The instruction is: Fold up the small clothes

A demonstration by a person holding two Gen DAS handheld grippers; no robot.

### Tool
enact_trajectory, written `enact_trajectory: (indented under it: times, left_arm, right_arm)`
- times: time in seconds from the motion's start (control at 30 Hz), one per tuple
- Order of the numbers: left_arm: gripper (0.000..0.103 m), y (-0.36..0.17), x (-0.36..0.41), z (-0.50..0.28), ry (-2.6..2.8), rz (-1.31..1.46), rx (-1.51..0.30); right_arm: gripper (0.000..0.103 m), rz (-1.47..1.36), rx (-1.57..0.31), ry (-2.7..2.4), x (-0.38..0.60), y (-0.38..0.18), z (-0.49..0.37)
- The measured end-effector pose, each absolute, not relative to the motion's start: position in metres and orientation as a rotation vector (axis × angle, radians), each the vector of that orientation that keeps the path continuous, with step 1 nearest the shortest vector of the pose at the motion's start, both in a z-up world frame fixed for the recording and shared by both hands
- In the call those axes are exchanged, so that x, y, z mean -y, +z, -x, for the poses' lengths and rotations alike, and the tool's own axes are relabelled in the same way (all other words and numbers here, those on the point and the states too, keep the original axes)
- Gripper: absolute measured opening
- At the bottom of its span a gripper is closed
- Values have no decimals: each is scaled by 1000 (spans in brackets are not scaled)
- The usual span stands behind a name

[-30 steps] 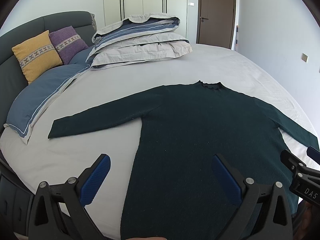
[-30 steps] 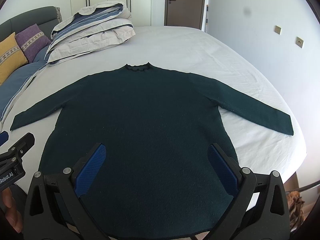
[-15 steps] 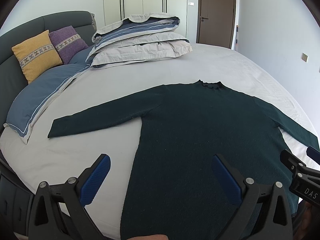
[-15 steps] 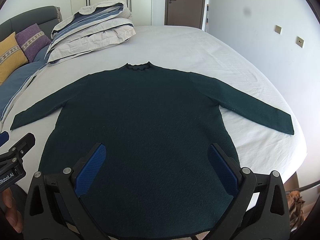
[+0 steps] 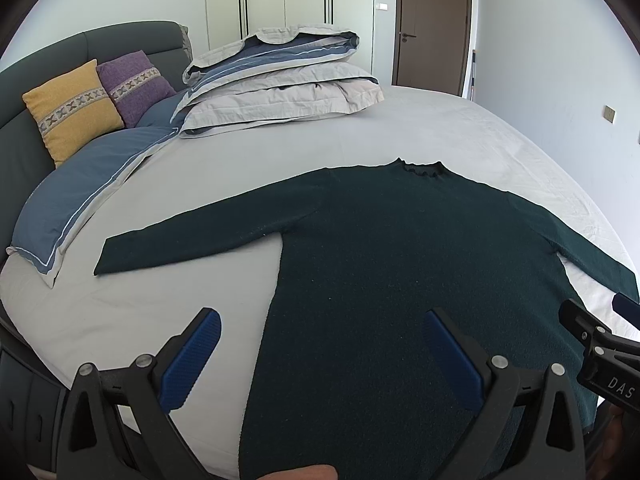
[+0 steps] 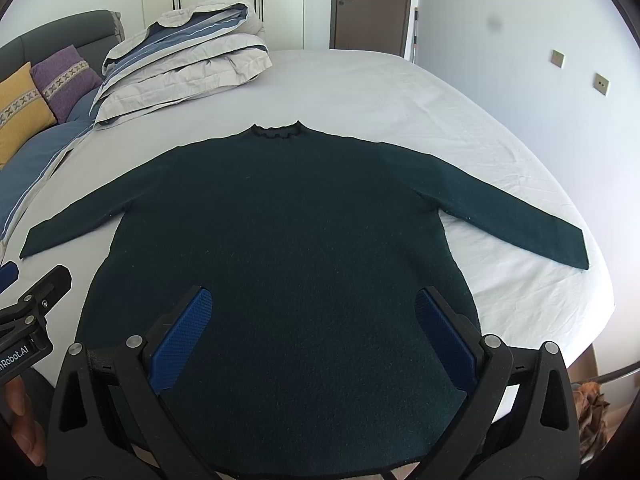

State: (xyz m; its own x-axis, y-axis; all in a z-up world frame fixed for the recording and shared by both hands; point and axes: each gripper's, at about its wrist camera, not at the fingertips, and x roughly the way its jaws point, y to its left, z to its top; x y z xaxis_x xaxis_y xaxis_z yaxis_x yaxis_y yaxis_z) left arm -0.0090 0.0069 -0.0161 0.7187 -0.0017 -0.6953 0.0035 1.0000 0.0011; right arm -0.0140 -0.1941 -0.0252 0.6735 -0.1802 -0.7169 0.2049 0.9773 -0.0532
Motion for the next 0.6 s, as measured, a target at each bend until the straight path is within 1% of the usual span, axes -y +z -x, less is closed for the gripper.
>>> enact_trajectory:
  times: [0.33,0.6]
  left_arm:
    - [103,-21,-3,9,6,-8,-774]
    - [103,-26,8,12,33,-60,-720]
  right_arm:
    - [103,-39,-810,-216,195,-31,13]
    - [103,-67,-826,-222,213,-40,5]
